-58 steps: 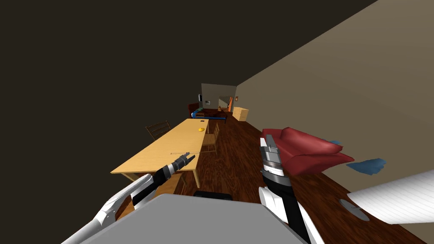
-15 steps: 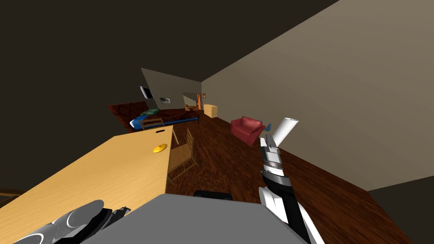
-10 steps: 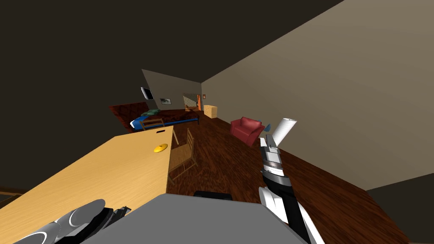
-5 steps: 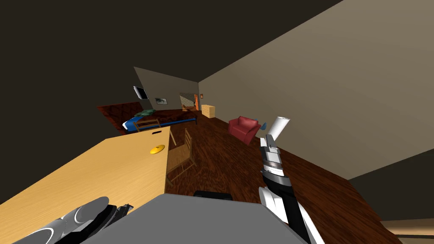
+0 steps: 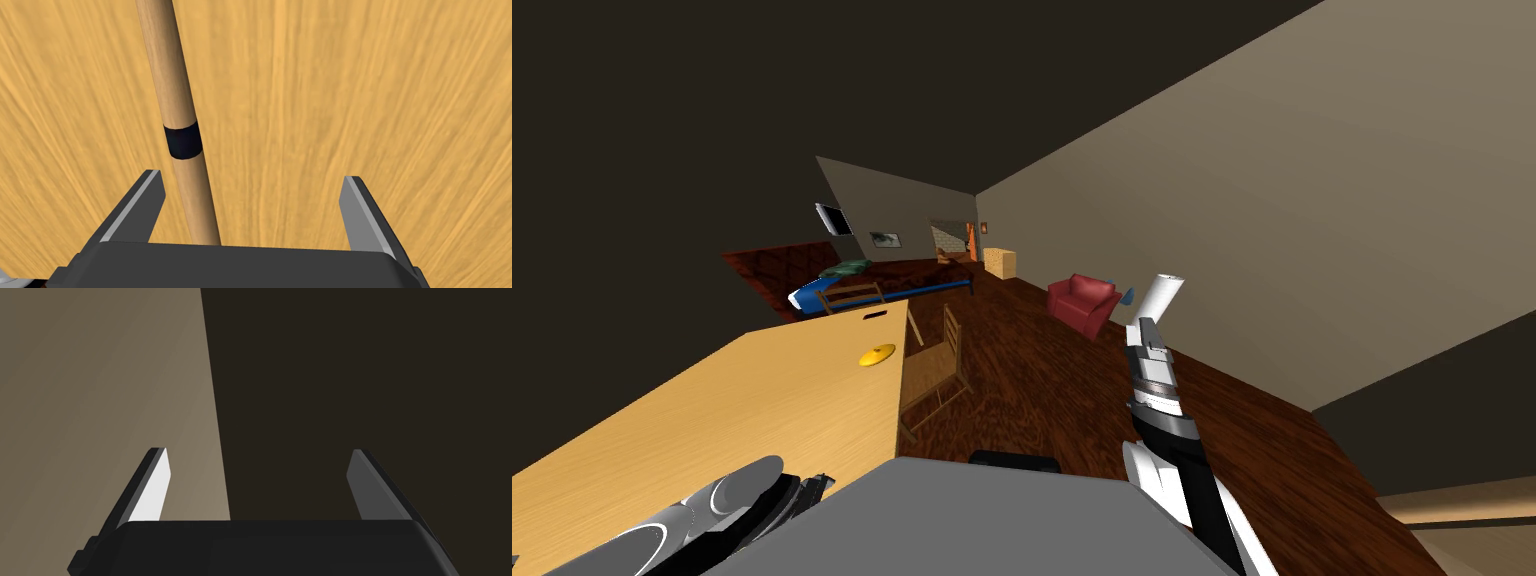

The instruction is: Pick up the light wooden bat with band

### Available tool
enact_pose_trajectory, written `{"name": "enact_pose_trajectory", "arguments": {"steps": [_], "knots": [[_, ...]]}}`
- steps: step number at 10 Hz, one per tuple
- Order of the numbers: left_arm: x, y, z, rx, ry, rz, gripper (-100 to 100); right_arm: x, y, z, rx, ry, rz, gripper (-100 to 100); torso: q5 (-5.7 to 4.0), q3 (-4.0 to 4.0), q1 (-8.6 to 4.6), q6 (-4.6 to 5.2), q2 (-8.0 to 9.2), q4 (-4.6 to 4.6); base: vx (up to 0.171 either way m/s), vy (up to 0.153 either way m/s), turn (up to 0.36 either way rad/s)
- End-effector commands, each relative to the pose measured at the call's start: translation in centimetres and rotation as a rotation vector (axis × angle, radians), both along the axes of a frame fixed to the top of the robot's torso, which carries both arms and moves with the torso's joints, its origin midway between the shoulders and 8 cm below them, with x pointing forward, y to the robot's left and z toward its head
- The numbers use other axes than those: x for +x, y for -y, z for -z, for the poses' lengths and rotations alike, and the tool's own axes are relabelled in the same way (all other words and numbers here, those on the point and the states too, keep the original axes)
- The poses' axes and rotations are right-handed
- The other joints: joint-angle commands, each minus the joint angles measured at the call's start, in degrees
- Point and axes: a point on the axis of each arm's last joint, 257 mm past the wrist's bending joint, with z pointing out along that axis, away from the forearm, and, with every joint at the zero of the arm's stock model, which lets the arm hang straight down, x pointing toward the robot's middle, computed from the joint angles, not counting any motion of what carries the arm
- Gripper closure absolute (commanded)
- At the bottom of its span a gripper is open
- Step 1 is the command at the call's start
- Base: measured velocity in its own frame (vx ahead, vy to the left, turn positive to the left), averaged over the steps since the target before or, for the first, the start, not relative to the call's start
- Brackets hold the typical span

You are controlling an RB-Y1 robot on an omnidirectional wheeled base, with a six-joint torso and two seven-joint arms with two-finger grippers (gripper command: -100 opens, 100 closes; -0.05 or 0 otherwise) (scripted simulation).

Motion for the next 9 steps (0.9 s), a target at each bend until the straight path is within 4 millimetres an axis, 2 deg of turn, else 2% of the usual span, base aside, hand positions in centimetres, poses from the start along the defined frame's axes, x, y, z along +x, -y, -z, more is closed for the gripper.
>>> {"name": "enact_pose_trajectory", "arguments": {"steps": [1, 5, 6, 8, 9], "knots": [[0.0, 0.0, 0.0, 0.0, 0.0, 0.0, -100, 0.0, 0.0, 0.0, 0.0, 0.0, 0.0, 0, 0.0, 0.0, 0.0, 0.0, 0.0, 0.0, 0.006, 0.007, 0.021], [0.0, 0.0, 0.0, 0.0, 0.0, 0.0, -100, 0.0, 0.0, 0.0, 0.0, 0.0, 0.0, 0, 0.01, -0.02, 0.05, -0.01, -0.04, -0.01, 0.002, 0.002, 0.006], [-0.7, 0.9, 1.2, 0.001, 0.002, -0.01, -100, 0.0, 0.0, 0.0, 0.0, 0.0, 0.0, 0, 0.01, -0.01, 0.02, 0.0, -0.02, -0.01, 0.003, 0.001, -0.031], [-1.3, 1.6, 2.1, 0.002, 0.002, -0.017, -100, 0.0, 0.0, 0.0, 0.0, 0.0, 0.0, 0, 0.01, -0.03, 0.06, 0.0, -0.05, -0.01, 0.014, 0.015, -0.003], [-1.0, 1.1, 1.6, 0.005, 0.003, -0.013, -100, 0.0, 0.0, 0.0, 0.0, 0.0, 0.0, 0, 0.31, -0.06, 0.18, -0.01, -0.07, -0.06, 0.006, 0.002, 0.002]]}}
